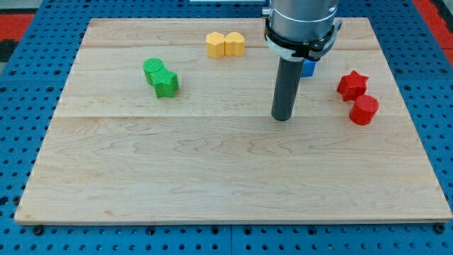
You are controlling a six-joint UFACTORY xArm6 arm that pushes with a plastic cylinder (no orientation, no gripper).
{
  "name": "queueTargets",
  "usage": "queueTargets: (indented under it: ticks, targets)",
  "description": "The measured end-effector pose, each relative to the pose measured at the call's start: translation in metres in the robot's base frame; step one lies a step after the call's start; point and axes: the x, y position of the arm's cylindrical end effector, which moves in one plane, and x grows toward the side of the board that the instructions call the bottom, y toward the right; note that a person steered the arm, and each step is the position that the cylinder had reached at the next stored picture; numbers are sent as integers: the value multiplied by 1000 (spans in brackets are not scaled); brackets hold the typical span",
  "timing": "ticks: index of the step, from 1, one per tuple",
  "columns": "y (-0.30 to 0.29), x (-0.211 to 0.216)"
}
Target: Push the blue blocks parallel to the left of the red blocks
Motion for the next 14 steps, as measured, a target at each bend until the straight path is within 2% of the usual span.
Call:
queueTargets:
  ticks: [2,4,5,7,8,9,14]
  targets:
    - [1,-14]
    - [1,-81]
    - [1,-81]
    - [1,-123]
    - [1,-124]
    - [1,-159]
    - [20,-190]
